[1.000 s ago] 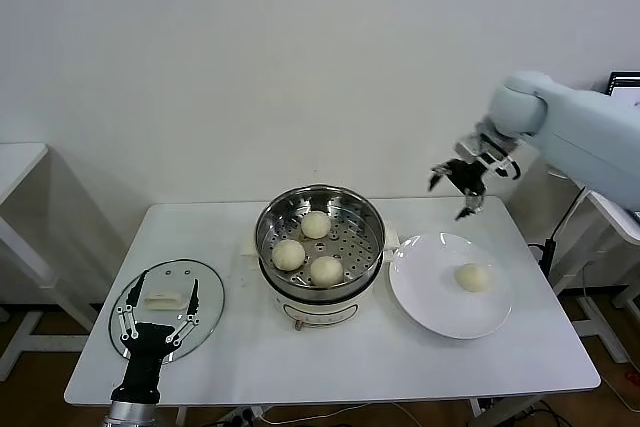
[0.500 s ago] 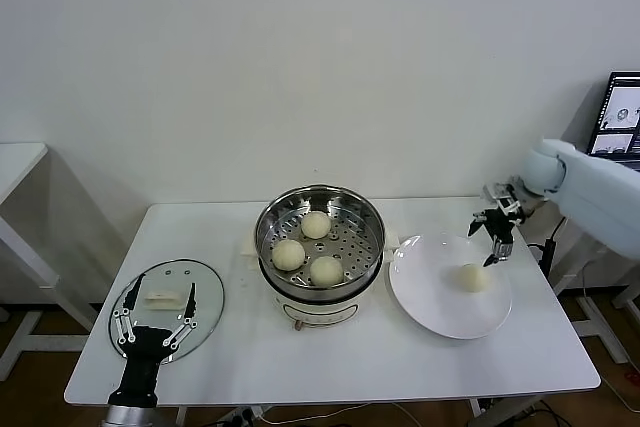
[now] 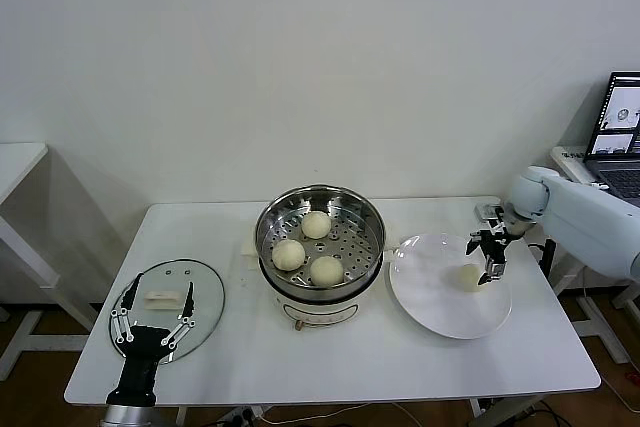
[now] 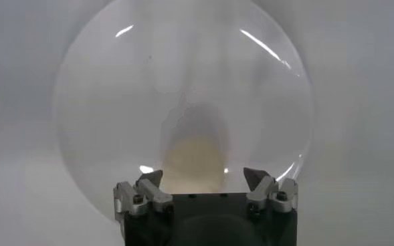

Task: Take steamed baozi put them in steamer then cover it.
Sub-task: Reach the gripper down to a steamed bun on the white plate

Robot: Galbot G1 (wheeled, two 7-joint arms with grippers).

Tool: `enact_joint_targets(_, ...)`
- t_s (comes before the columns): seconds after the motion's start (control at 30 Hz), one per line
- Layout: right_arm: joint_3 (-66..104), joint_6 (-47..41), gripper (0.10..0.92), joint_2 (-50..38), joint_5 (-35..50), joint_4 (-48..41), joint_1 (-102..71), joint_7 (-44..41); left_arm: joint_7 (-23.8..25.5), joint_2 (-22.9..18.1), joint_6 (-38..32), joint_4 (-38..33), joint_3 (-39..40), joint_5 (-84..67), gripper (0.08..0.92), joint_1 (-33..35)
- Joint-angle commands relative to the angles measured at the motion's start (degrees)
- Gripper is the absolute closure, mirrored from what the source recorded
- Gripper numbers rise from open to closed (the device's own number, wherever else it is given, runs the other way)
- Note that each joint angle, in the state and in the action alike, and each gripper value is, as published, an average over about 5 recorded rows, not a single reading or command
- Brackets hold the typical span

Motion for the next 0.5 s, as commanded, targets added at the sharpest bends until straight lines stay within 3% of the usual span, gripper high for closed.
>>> enact_joint_targets(0.03,0.4,-0.4,0.203,1.4,-0.6,-2.3,-2.1,0.7,0.0,-0.1,0.0,0.1,0.0,-0.1,0.177,0.1)
enact_joint_targets(0.5,1.3,-0.1,0.231,2.4,-1.3,-3.8,-3.3,1.5,-0.1,-0.3,0.2,0.5,-0.2,-0.1,0.177,-0.3)
